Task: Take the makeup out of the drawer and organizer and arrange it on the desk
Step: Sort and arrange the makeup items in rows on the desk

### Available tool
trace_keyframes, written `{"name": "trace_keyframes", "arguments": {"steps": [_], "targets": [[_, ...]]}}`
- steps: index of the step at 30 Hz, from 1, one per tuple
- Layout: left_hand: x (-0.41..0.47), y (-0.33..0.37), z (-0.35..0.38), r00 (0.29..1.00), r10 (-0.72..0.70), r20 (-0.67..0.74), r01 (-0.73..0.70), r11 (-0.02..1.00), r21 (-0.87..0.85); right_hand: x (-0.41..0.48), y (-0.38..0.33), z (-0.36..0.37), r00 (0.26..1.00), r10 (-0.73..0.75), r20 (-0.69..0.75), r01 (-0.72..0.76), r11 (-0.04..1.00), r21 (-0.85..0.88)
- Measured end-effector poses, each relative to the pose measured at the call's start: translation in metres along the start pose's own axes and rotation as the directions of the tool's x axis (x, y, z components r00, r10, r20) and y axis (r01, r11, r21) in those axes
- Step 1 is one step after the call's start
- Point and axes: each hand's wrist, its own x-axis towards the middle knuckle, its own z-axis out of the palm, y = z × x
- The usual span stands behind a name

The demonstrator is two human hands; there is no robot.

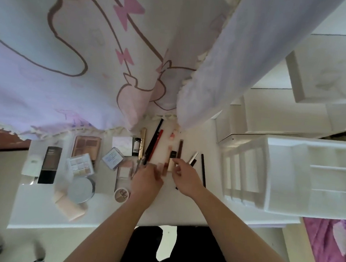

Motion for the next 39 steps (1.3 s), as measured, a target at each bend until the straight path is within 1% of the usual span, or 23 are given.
{"name": "trace_keyframes", "arguments": {"steps": [2, 4, 6, 8, 11, 13, 15, 17, 18, 19, 20, 21, 22, 23, 24, 25, 27, 29, 31, 32, 35, 37, 39], "targets": [[-0.002, -0.003, -0.006, 0.999, -0.033, 0.035, 0.033, 0.999, -0.002, -0.006, 0.0, 0.002, 0.998, 0.047, -0.028, -0.044, 0.996, 0.082], [-0.005, -0.006, -0.009, 0.997, -0.054, 0.052, 0.054, 0.999, 0.005, -0.011, 0.001, 0.0, 0.996, 0.057, -0.064, -0.053, 0.997, 0.064], [-0.006, -0.01, -0.01, 0.998, -0.033, 0.054, 0.03, 0.998, 0.056, -0.016, 0.001, -0.004, 0.999, -0.004, -0.036, 0.001, 0.997, -0.073], [-0.007, -0.014, -0.009, 0.998, 0.019, 0.053, -0.025, 0.993, 0.114, -0.02, -0.004, -0.006, 0.996, -0.07, 0.051, 0.08, 0.973, -0.215], [-0.007, -0.021, -0.01, 0.995, 0.088, 0.039, -0.091, 0.991, 0.094, -0.025, -0.01, -0.002, 0.979, -0.094, 0.179, 0.166, 0.88, -0.446], [-0.007, -0.027, -0.016, 0.998, 0.059, 0.01, -0.06, 0.996, 0.067, -0.026, -0.013, 0.003, 0.97, -0.116, 0.211, 0.22, 0.784, -0.58], [-0.007, -0.038, -0.026, 0.998, -0.016, -0.054, 0.014, 0.999, -0.037, -0.028, -0.017, 0.011, 0.956, -0.136, 0.258, 0.268, 0.759, -0.594], [-0.01, -0.046, -0.041, 0.995, -0.038, -0.093, 0.019, 0.98, -0.196, -0.031, -0.022, 0.019, 0.946, -0.168, 0.276, 0.293, 0.806, -0.514], [-0.012, -0.048, -0.051, 0.996, -0.039, -0.079, 0.014, 0.957, -0.29, -0.033, -0.027, 0.023, 0.954, -0.194, 0.229, 0.278, 0.855, -0.438], [-0.015, -0.048, -0.061, 0.999, -0.031, -0.042, 0.012, 0.918, -0.397, -0.037, -0.033, 0.026, 0.969, -0.203, 0.142, 0.239, 0.916, -0.323], [-0.019, -0.047, -0.072, 1.0, -0.01, 0.0, 0.009, 0.867, -0.497, -0.042, -0.041, 0.028, 0.984, -0.174, 0.038, 0.178, 0.971, -0.16], [-0.024, -0.046, -0.082, 0.999, 0.023, 0.043, 0.006, 0.819, -0.574, -0.049, -0.051, 0.028, 0.993, -0.108, -0.046, 0.109, 0.993, 0.037], [-0.027, -0.046, -0.089, 0.995, 0.065, 0.08, -0.002, 0.786, -0.618, -0.054, -0.062, 0.027, 0.994, -0.032, -0.102, 0.056, 0.967, 0.247], [-0.029, -0.046, -0.094, 0.989, 0.099, 0.111, -0.004, 0.767, -0.641, -0.06, -0.071, 0.025, 0.992, 0.036, -0.12, 0.017, 0.907, 0.42], [-0.03, -0.046, -0.098, 0.983, 0.123, 0.139, -0.002, 0.755, -0.656, -0.065, -0.079, 0.022, 0.99, 0.079, -0.118, -0.005, 0.848, 0.53], [-0.031, -0.045, -0.102, 0.976, 0.142, 0.165, 0.007, 0.739, -0.674, -0.07, -0.085, 0.021, 0.989, 0.095, -0.112, -0.012, 0.814, 0.581], [-0.034, -0.041, -0.104, 0.962, 0.18, 0.207, 0.041, 0.652, -0.757, -0.079, -0.089, 0.02, 0.992, 0.054, -0.112, 0.022, 0.806, 0.591], [-0.037, -0.033, -0.104, 0.96, 0.164, 0.227, 0.119, 0.492, -0.862, -0.084, -0.089, 0.021, 0.989, 0.002, -0.149, 0.084, 0.817, 0.571], [-0.041, -0.022, -0.103, 0.954, 0.195, 0.229, 0.154, 0.338, -0.929, -0.09, -0.089, 0.018, 0.984, 0.003, -0.179, 0.108, 0.787, 0.608], [-0.043, -0.016, -0.103, 0.949, 0.223, 0.224, 0.15, 0.304, -0.941, -0.094, -0.09, 0.016, 0.983, 0.017, -0.182, 0.106, 0.756, 0.645], [-0.049, -0.002, -0.103, 0.935, 0.279, 0.22, 0.151, 0.248, -0.957, -0.105, -0.091, 0.012, 0.979, 0.041, -0.198, 0.121, 0.666, 0.736], [-0.052, 0.009, -0.106, 0.941, 0.258, 0.218, 0.159, 0.233, -0.96, -0.11, -0.089, 0.009, 0.969, 0.05, -0.244, 0.16, 0.626, 0.763], [-0.057, 0.021, -0.109, 0.948, 0.236, 0.216, 0.156, 0.246, -0.956, -0.114, -0.087, 0.007, 0.952, 0.057, -0.301, 0.209, 0.599, 0.773]]}}
